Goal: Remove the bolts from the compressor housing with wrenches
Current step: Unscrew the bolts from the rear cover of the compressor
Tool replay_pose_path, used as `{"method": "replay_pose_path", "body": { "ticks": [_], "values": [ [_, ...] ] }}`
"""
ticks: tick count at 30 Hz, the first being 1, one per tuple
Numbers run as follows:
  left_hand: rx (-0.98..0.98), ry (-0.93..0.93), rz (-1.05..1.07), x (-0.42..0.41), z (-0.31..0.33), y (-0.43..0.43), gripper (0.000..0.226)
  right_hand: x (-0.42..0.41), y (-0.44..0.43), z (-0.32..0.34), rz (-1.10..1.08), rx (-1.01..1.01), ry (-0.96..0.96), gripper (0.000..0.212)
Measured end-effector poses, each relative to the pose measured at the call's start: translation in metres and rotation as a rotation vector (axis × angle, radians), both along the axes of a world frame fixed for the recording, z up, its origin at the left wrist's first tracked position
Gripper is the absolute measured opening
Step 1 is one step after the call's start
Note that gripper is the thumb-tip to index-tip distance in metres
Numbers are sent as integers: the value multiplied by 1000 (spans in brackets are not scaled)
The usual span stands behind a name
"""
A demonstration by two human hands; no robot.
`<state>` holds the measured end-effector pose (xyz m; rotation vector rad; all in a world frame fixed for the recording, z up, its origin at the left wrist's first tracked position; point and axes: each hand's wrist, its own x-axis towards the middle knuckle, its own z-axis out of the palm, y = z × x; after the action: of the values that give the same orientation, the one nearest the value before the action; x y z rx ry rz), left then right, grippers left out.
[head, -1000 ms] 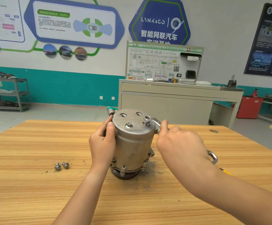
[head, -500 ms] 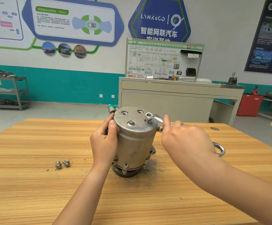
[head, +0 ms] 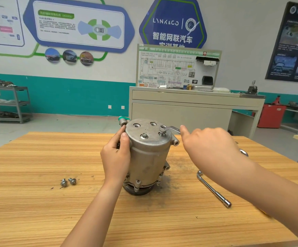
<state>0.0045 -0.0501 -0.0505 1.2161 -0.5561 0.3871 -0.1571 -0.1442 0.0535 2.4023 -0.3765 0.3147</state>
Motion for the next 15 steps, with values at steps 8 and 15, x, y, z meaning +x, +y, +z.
{"method": "replay_pose_path", "body": {
  "ticks": [8, 15],
  "values": [
    [-20, 13, 3, 0, -1, 2, 30, -9, -6, -2, -22, -38, -5, 81],
    [-31, 7, 15, -5, -2, 2, 30, -4, -4, 1, -6, -88, 11, 79]
  ]
}}
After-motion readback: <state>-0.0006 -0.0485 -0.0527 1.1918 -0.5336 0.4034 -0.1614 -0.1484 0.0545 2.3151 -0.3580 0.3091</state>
